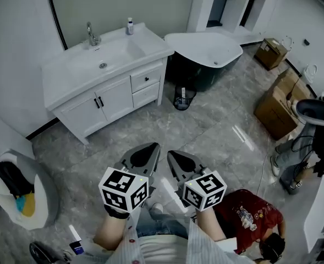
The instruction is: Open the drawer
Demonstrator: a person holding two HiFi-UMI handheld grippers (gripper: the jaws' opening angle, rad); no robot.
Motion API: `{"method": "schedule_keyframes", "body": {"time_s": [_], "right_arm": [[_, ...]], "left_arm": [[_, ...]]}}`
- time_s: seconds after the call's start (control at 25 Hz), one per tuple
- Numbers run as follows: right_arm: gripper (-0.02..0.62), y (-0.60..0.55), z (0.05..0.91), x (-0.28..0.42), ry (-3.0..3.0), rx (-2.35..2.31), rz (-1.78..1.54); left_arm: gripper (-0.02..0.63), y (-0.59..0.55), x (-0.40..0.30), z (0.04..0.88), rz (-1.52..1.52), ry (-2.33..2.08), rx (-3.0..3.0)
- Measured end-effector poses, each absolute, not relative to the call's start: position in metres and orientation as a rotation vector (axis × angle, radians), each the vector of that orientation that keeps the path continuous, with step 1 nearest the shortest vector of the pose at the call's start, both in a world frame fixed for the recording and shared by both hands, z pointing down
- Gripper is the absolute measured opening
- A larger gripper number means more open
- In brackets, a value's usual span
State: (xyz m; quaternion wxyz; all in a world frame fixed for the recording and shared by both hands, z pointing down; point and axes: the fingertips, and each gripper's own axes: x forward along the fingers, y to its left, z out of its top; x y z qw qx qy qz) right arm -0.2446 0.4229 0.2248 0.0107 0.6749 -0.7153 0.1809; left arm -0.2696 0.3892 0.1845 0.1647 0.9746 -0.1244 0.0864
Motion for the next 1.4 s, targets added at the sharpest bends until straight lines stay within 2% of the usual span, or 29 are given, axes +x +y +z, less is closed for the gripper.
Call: {"method": "schedule_keyframes", "body": {"time_s": [0.64, 1.4], "right_arm": [[0.009, 0.418, 0.242, -0.217, -2.226, 2.130, 0.616], [0.009, 0.245, 0.255, -0.108, -2.189, 2.121, 0.715]], "left_arm": [[0.015, 0.374, -0.248, 0.197, 0.260, -0.391, 2.773], [0.015, 0.185, -0.146, 0.197, 0.267, -0.419, 2.754]]}}
